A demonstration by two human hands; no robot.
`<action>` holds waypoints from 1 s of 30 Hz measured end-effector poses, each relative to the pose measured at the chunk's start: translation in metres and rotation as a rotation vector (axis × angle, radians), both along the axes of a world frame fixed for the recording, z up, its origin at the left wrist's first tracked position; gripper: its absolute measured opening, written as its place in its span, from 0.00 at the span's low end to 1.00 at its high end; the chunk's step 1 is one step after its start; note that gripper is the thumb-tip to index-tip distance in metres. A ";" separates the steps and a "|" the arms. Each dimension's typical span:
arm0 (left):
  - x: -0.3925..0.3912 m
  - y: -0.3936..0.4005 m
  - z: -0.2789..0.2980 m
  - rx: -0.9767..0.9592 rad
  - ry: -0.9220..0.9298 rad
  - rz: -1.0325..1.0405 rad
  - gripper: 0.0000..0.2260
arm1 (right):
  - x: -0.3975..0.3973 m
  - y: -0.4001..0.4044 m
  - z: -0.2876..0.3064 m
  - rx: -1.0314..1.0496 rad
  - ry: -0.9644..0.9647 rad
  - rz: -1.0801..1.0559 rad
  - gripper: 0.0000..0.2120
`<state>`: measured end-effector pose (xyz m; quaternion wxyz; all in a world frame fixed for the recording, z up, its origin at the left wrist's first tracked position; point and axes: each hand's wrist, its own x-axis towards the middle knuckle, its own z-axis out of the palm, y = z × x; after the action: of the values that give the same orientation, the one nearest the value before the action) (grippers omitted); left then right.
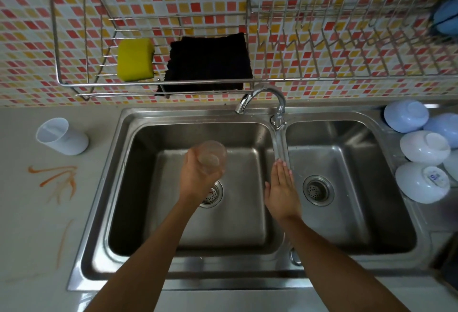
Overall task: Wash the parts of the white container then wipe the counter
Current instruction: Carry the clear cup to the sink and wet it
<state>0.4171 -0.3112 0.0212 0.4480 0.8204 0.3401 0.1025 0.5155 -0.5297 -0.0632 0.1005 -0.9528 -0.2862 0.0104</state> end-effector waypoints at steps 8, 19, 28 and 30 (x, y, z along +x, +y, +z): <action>-0.028 -0.015 -0.008 -0.074 0.039 0.055 0.33 | -0.001 0.000 0.002 -0.037 -0.019 -0.003 0.28; -0.042 -0.006 -0.049 0.258 0.373 -0.007 0.33 | -0.001 -0.001 0.001 -0.039 -0.014 0.006 0.29; -0.081 0.009 -0.063 0.480 0.621 -0.151 0.37 | 0.000 0.000 0.000 -0.029 -0.013 0.006 0.29; -0.084 0.011 -0.063 0.540 0.658 -0.176 0.37 | 0.000 0.000 0.000 -0.024 -0.011 0.006 0.29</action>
<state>0.3329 -0.3005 -0.0417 0.0920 0.9230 0.3547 -0.1177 0.5153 -0.5301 -0.0628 0.0873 -0.9531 -0.2896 0.0089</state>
